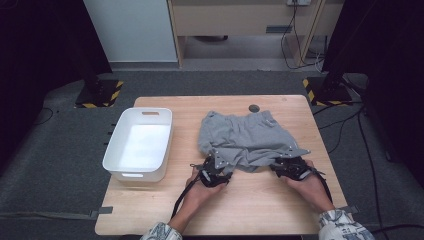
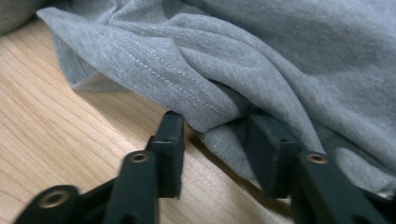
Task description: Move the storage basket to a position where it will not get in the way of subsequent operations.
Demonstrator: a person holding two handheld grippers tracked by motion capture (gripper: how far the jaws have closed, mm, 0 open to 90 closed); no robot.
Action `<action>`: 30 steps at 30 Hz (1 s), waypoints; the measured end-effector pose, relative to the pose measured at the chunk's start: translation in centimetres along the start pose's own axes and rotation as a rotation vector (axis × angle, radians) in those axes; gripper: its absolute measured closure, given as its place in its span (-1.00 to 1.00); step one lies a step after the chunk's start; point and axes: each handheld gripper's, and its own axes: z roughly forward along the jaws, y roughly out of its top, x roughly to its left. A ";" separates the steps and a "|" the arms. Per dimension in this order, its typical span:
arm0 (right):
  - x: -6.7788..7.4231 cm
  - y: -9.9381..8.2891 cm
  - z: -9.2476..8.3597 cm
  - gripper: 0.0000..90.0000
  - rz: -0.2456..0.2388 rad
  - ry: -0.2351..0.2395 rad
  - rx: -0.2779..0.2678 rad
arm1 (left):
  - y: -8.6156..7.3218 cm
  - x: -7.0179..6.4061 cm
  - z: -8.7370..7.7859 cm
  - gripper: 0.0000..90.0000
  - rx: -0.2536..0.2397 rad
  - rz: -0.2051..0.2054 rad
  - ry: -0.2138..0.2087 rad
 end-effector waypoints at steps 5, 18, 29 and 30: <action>-0.4 -0.1 -0.1 0.73 0.014 0.006 -0.003 | 0.0 0.1 0.0 0.56 -0.008 0.018 -0.001; -1.5 -0.1 -2.1 0.88 0.040 0.027 -0.038 | 1.7 2.0 -2.4 0.90 -0.092 -0.023 0.017; -3.3 0.8 -4.1 0.90 0.097 0.034 -0.112 | 3.9 5.4 -3.6 0.90 -0.084 -0.065 0.047; -3.5 0.9 -4.2 0.90 0.104 0.030 -0.118 | 4.3 5.6 -3.8 0.90 -0.077 -0.056 0.056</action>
